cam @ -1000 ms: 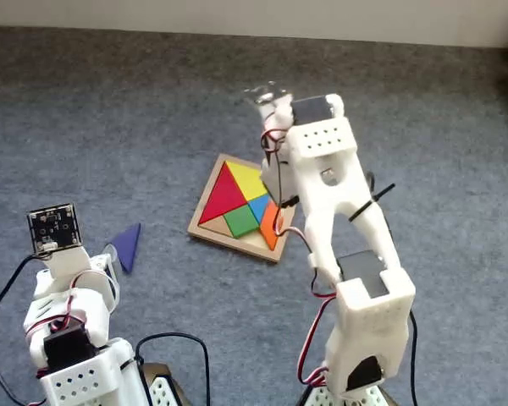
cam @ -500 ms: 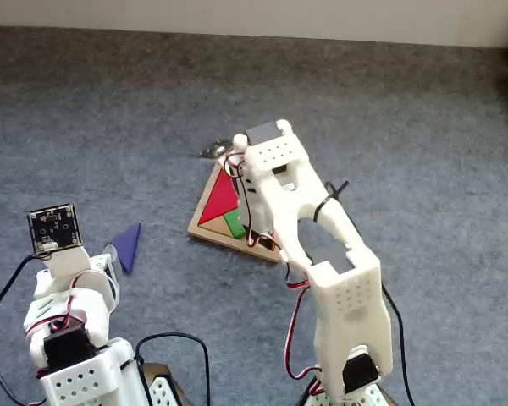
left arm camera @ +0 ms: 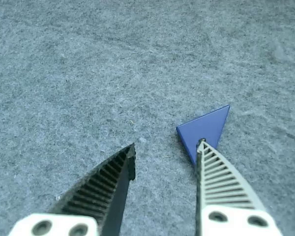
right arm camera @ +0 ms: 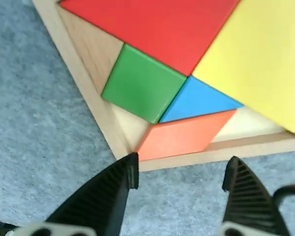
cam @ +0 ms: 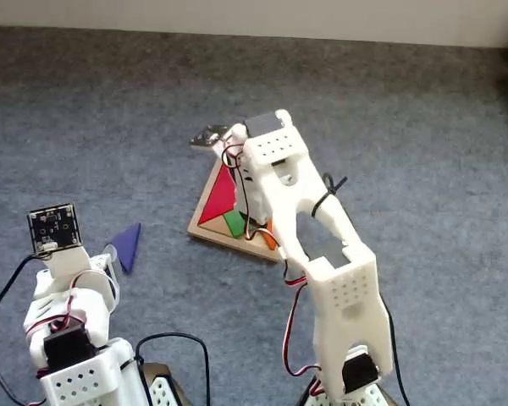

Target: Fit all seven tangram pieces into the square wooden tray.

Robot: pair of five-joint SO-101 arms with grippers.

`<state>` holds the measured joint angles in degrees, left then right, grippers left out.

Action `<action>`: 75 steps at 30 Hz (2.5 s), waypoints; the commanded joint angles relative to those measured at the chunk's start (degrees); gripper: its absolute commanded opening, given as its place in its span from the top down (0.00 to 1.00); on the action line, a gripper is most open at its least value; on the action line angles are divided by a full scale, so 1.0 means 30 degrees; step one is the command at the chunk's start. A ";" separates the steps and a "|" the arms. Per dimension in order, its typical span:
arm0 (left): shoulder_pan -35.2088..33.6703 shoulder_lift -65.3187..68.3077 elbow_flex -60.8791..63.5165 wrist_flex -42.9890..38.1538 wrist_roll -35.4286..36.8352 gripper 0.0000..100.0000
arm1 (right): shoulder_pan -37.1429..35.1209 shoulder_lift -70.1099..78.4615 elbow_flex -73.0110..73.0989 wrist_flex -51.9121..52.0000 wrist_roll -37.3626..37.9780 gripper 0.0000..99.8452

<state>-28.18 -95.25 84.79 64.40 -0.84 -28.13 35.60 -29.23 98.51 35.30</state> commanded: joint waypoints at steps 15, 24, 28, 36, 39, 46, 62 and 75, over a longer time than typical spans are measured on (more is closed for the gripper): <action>-0.0190 -0.0161 -0.0249 -0.0352 -0.0147 0.79 | -0.0601 0.2916 -0.0571 -0.1421 0.0234 0.72; -0.0190 -0.0161 -0.0249 -0.0352 -0.0147 0.79 | 0.0103 0.3179 -0.0601 -0.1509 0.0791 0.72; -0.0190 -0.0161 -0.0249 -0.0352 -0.0147 0.79 | 0.0337 0.3209 -0.0454 -0.2154 0.1436 0.72; -0.0190 -0.0161 -0.0249 -0.0352 -0.0147 0.79 | 0.0366 0.3355 0.1626 -0.4234 0.1465 0.73; -0.0190 -0.0161 -0.0220 -0.0352 -0.0147 0.79 | 0.0396 0.3355 0.1626 -0.4352 0.1465 0.76; -0.0190 -0.0161 -0.0220 -0.0352 -0.0147 0.79 | 0.0571 0.3355 0.1626 -0.4000 0.1524 0.92; -0.0190 -0.0161 -0.0220 -0.0352 -0.0147 0.79 | -0.0044 -0.1509 -0.1656 0.0689 0.1524 0.96; -0.0190 -0.0161 -0.0220 -0.0352 -0.0147 0.79 | 0.0190 -0.6110 -0.1538 0.0777 0.1436 0.96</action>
<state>-28.18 -95.25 84.79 64.40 -0.84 -27.69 26.20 -31.25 98.24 39.25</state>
